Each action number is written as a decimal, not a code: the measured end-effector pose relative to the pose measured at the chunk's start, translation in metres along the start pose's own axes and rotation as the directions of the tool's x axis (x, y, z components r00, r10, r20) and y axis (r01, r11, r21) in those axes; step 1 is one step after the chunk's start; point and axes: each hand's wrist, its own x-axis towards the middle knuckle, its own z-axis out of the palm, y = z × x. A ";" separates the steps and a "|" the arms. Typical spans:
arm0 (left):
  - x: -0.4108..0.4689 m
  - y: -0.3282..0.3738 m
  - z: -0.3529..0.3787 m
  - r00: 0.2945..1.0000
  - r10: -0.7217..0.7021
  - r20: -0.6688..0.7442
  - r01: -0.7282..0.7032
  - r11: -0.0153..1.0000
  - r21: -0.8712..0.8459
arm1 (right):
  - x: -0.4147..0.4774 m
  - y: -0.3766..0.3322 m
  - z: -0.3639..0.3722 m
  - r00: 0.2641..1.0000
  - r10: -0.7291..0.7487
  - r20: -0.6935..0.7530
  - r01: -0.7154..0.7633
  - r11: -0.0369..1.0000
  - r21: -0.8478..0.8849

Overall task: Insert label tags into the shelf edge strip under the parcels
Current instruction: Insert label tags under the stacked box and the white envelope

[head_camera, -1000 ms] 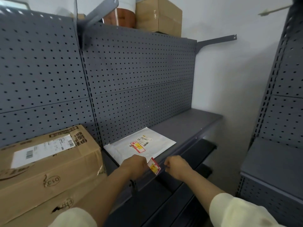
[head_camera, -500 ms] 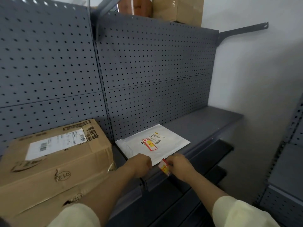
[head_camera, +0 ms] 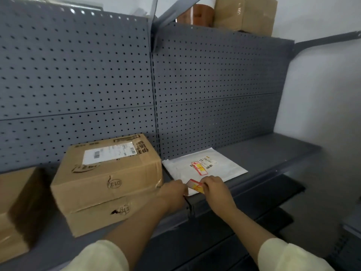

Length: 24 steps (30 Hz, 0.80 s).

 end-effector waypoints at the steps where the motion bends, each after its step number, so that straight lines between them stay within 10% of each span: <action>1: -0.010 -0.005 0.004 0.999 0.009 -0.032 -0.008 1.000 0.017 | -0.003 -0.010 0.005 0.999 -0.042 -0.016 0.042 0.999 -0.018; 8: -0.090 -0.078 0.019 0.991 -0.083 -0.108 0.088 0.995 0.045 | -0.021 -0.087 0.021 0.867 -0.498 0.008 0.486 0.844 -0.225; 24: -0.203 -0.107 0.039 0.981 -0.167 -0.096 0.180 0.973 0.145 | -0.068 -0.177 0.047 0.912 -0.410 0.016 0.410 0.912 0.012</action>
